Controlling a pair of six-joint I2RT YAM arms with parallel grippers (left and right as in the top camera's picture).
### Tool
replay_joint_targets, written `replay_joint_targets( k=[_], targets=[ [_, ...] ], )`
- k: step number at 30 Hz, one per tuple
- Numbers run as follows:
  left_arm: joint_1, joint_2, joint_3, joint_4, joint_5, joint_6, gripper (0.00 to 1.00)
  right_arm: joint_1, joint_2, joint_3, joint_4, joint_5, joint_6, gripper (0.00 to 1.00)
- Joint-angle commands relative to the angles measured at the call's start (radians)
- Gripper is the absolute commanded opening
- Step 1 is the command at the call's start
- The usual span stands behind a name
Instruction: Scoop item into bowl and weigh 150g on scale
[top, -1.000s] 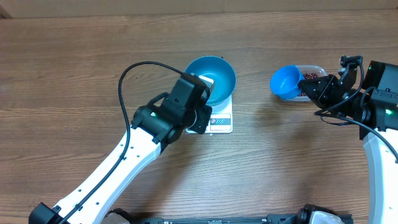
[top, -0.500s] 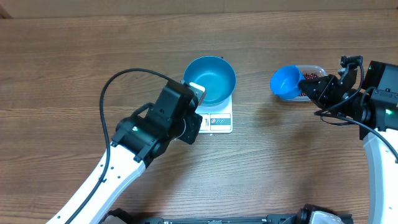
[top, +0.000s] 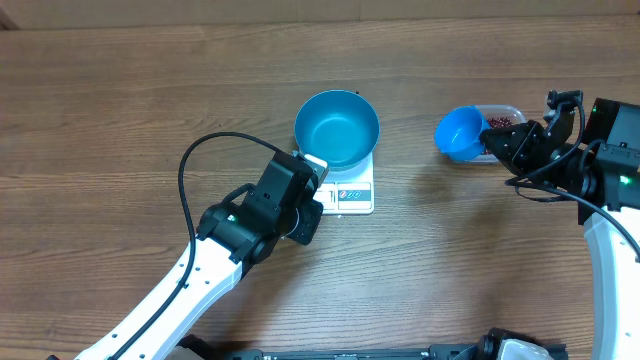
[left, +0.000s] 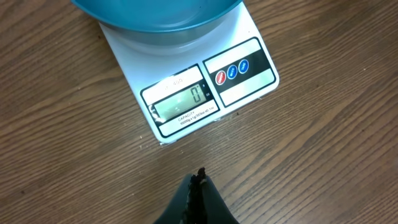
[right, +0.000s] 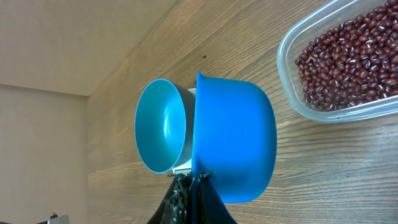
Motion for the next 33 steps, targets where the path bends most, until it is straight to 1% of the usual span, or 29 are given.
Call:
replay_joint_targets(
  k=[1, 3, 4, 5, 12, 17, 21, 22, 23, 24, 26, 27, 28, 33],
  targets=[
    [0.004, 0.000, -0.008, 0.004, -0.010, 0.028, 0.13, -0.004, -0.012, 0.020, 0.005, 0.000, -0.008, 0.04],
    [0.003, 0.000, -0.008, 0.004, -0.011, 0.028, 0.27, -0.004, -0.012, 0.020, 0.006, 0.000, -0.009, 0.04],
    [0.004, 0.000, -0.008, 0.004, -0.017, 0.028, 0.31, -0.004, -0.012, 0.020, 0.006, 0.000, -0.009, 0.04],
    [0.004, 0.000, -0.008, 0.004, -0.023, 0.028, 0.32, -0.004, -0.012, 0.020, 0.005, 0.000, -0.009, 0.04],
    [0.004, 0.008, -0.008, 0.033, -0.120, -0.017, 0.33, -0.004, -0.012, 0.020, 0.005, 0.001, -0.009, 0.04],
    [0.004, 0.015, -0.008, 0.068, -0.100, -0.017, 0.34, -0.004, -0.012, 0.020, 0.003, 0.001, -0.016, 0.04],
    [0.004, 0.015, -0.008, 0.071, -0.088, -0.017, 0.39, -0.004, -0.012, 0.020, 0.002, 0.001, -0.016, 0.04],
    [0.004, 0.015, -0.008, 0.071, -0.088, -0.017, 0.42, -0.004, -0.012, 0.020, 0.002, 0.001, -0.016, 0.04],
    [0.004, 0.015, -0.008, 0.071, -0.089, -0.017, 0.50, -0.004, -0.012, 0.020, 0.002, 0.001, -0.016, 0.04],
    [0.003, 0.015, -0.008, 0.071, -0.088, -0.017, 0.63, -0.004, -0.012, 0.020, 0.002, 0.001, -0.016, 0.04],
    [0.003, 0.015, -0.008, 0.071, -0.088, -0.017, 0.85, -0.004, -0.012, 0.020, 0.002, 0.001, -0.016, 0.04],
    [0.003, 0.015, -0.008, 0.071, -0.088, -0.017, 0.91, -0.004, -0.012, 0.020, 0.002, 0.002, -0.016, 0.04],
    [0.003, 0.015, -0.008, 0.071, -0.088, -0.017, 1.00, -0.004, -0.012, 0.020, 0.001, 0.005, -0.016, 0.04],
    [0.003, 0.015, -0.008, 0.070, -0.088, -0.017, 1.00, -0.004, -0.012, 0.020, 0.001, 0.008, -0.017, 0.04]
  ],
)
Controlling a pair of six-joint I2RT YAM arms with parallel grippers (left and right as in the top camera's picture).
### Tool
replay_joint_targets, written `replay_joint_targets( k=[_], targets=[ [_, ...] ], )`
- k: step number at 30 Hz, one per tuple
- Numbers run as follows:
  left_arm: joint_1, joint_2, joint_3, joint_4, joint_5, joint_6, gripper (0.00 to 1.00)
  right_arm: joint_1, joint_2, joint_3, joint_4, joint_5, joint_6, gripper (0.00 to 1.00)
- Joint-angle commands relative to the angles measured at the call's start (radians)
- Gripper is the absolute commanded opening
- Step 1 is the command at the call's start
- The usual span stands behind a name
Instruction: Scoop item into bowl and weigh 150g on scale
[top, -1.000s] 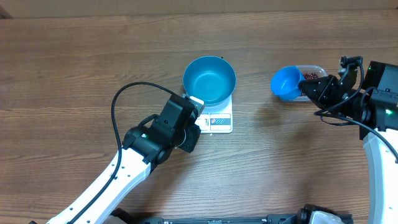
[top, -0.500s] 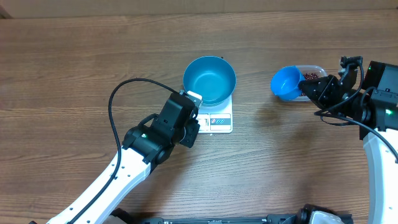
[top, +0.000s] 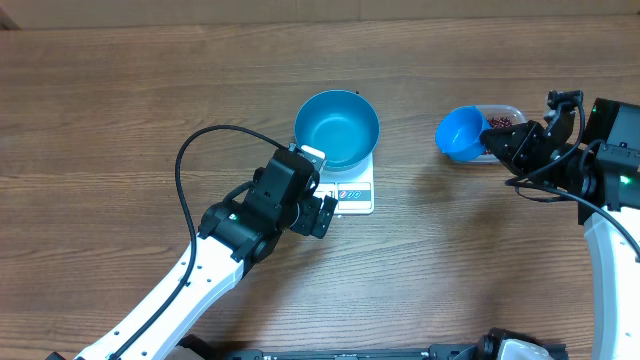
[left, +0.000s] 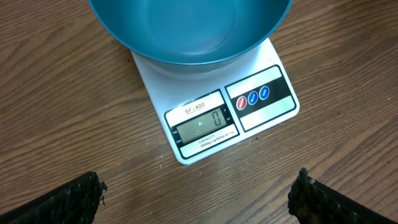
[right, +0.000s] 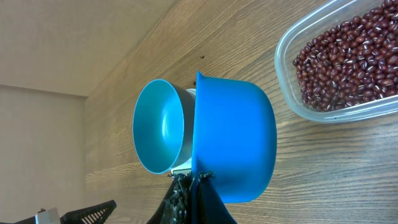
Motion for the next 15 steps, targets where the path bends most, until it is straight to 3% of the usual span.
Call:
replay_joint_targets(
  k=[1, 15],
  targets=[
    [0.003, 0.005, -0.008, 0.003, -0.002, -0.003, 0.99, -0.003, -0.012, 0.020, 0.003, 0.002, -0.013, 0.04],
    [0.003, 0.005, -0.008, -0.041, 0.021, 0.009, 0.99, -0.003, -0.012, 0.020, 0.002, 0.002, -0.013, 0.04]
  ],
)
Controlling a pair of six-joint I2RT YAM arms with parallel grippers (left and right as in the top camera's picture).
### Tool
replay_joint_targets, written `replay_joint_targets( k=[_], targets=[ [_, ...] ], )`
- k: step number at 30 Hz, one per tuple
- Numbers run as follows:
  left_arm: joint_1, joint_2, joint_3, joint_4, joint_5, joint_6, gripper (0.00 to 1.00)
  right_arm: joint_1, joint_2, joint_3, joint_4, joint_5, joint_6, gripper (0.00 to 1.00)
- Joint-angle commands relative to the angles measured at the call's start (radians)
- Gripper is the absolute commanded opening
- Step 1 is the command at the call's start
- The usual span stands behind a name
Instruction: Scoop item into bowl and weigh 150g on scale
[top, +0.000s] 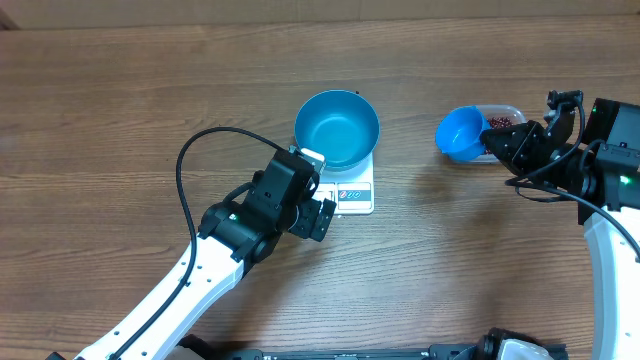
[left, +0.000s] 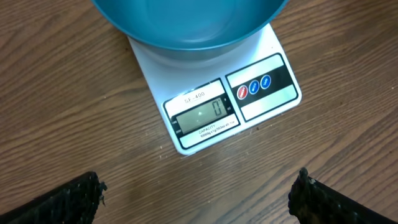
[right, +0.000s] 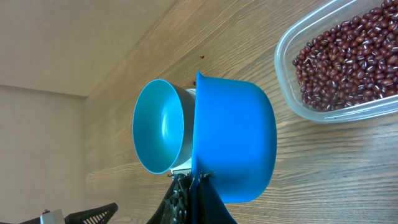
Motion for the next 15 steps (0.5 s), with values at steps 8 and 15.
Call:
replay_joint_targets(
  k=[8, 15],
  targets=[
    [0.003, 0.005, -0.008, -0.011, 0.016, 0.008, 0.99, -0.004, -0.012, 0.020, -0.002, 0.002, -0.016, 0.04],
    [0.003, 0.005, -0.008, -0.011, 0.016, 0.007, 1.00, -0.003, -0.012, 0.020, -0.010, 0.009, -0.017, 0.04]
  ],
)
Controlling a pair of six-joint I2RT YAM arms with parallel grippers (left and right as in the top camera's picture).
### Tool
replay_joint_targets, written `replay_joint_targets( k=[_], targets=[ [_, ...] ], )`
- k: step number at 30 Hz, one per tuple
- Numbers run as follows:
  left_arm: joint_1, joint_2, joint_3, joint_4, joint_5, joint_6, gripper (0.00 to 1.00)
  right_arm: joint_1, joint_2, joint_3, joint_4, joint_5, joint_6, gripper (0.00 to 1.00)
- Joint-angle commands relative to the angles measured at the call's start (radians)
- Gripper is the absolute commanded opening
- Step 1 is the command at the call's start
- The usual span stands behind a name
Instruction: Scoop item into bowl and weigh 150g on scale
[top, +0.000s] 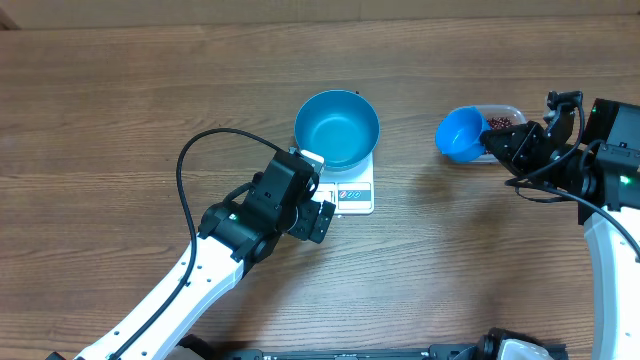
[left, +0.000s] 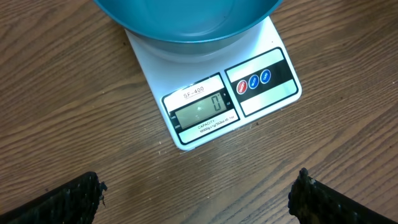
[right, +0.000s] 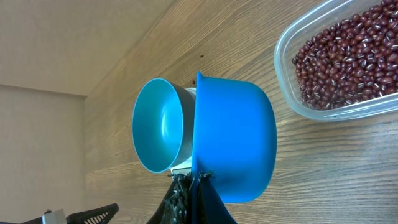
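Observation:
An empty teal bowl stands on the white scale, whose display reads 0. My left gripper is open just in front of the scale, its fingertips wide apart over bare wood. The right gripper is shut on the rim of a blue scoop, held tilted beside a clear tub of red beans. The scoop looks empty.
The bean tub sits at the far right of the wooden table. A black cable loops off the left arm. The right arm's body fills the table's right edge.
The left wrist view has shifted slightly, so the scale sits a little higher in it. The right gripper and the scoop have not moved.
At first my left gripper was shut in front of the scale, which read 0. A second later it stood open and a bit farther back, and it has stayed open there. The right gripper has held the blue scoop beside the bean tub throughout.

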Motion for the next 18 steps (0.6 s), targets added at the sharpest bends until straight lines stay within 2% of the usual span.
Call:
replay_joint_targets(
  k=[1, 9, 12, 18],
  targets=[
    [0.003, 0.005, -0.008, 0.000, 0.012, 0.007, 1.00, -0.002, -0.012, 0.020, -0.010, 0.018, -0.017, 0.04],
    [0.003, 0.005, -0.008, 0.000, 0.012, 0.007, 0.99, 0.018, -0.005, 0.085, -0.080, 0.163, -0.021, 0.04],
    [0.003, 0.005, -0.008, 0.000, 0.012, 0.008, 1.00, 0.034, 0.027, 0.196, -0.153, 0.264, -0.036, 0.04],
    [0.003, 0.005, -0.008, 0.000, 0.012, 0.007, 1.00, 0.069, 0.173, 0.484, -0.336, 0.467, -0.159, 0.04]
  ],
)
